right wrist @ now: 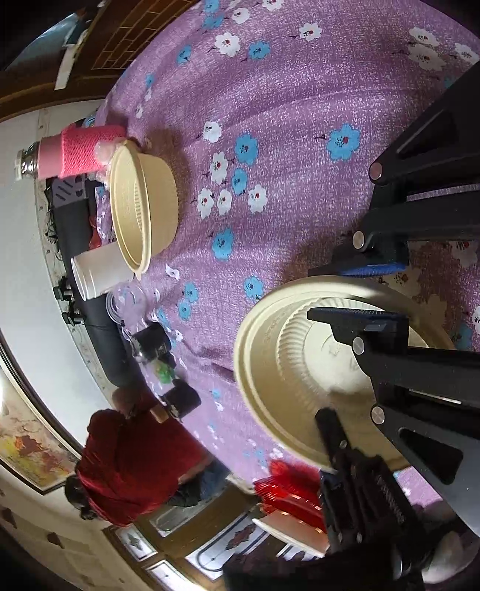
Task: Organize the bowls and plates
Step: 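Carry the beige bowl with both tools into the white bowl, release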
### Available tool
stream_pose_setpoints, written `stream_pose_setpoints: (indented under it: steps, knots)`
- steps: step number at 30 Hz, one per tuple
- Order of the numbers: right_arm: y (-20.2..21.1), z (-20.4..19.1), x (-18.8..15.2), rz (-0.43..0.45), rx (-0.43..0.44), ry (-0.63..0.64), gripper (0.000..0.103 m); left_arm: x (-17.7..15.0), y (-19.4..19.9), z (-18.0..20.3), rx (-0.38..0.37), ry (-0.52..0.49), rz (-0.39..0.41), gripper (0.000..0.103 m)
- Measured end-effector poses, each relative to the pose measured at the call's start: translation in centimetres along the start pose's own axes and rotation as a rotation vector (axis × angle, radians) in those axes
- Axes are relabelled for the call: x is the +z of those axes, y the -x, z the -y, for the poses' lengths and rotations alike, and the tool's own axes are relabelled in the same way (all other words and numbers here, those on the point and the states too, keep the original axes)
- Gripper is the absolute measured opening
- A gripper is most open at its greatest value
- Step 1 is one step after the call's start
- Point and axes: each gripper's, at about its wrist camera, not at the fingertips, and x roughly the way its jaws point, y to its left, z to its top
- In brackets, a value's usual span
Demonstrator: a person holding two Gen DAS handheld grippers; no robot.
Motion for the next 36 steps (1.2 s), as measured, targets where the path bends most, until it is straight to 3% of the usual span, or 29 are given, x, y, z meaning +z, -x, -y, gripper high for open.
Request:
stream_pose_setpoints:
  steps: [8, 15, 36]
  knots:
    - [0.0, -1.2, -0.7, 0.011, 0.045, 0.016, 0.016, -1.1, 2.3, -0.5, 0.057, -0.017, 0.067, 0.018]
    - [0.4, -3.5, -1.7, 0.024, 0.015, 0.056, 0.016, -2.1, 3.8, -1.3, 0.094, -0.038, 0.100, 0.017]
    - [7.6, -5.5, -4.6, 0.105, -0.064, 0.022, 0.017, -4.6, 6.6, -1.8, -0.125, -0.021, 0.087, 0.017]
